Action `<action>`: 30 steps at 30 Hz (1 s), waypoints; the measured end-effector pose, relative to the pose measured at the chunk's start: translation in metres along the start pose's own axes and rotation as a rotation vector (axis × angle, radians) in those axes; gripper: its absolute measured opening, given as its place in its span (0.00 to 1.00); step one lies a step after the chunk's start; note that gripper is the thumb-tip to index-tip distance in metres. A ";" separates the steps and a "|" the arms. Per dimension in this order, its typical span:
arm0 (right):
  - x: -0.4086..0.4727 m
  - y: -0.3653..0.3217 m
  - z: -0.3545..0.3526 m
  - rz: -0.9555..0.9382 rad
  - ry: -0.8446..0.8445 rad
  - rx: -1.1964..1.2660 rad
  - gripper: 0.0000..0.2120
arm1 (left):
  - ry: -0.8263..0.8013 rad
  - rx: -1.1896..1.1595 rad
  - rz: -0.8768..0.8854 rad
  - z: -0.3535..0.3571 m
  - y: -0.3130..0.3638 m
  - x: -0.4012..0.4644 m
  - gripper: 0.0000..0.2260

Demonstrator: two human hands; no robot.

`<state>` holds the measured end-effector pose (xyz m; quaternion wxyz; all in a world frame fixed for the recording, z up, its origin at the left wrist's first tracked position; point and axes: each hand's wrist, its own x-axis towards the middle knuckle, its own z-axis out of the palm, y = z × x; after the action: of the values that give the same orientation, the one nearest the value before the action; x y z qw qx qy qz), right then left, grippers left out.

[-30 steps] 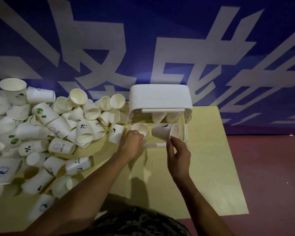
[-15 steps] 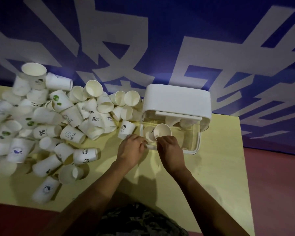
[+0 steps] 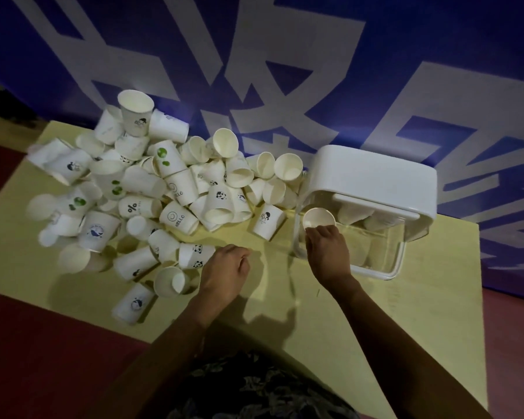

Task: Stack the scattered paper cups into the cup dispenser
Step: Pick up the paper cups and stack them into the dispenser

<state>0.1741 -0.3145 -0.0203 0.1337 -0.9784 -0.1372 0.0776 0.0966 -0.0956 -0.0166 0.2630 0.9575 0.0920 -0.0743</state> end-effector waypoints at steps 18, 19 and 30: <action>-0.039 -0.079 0.043 0.014 0.056 0.111 0.15 | 0.029 0.055 -0.091 -0.050 -0.082 -0.016 0.11; -0.044 -0.092 0.048 -0.006 0.004 0.147 0.14 | 0.017 0.080 -0.105 -0.051 -0.088 -0.018 0.10; -0.080 -0.188 0.110 -0.183 -0.512 0.208 0.25 | -0.270 0.241 -0.078 -0.055 -0.143 -0.033 0.07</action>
<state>0.0309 -0.1370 -0.0628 0.2006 -0.8915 -0.2455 0.3235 0.0386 0.0490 -0.0336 0.1534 0.9591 0.0835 -0.2229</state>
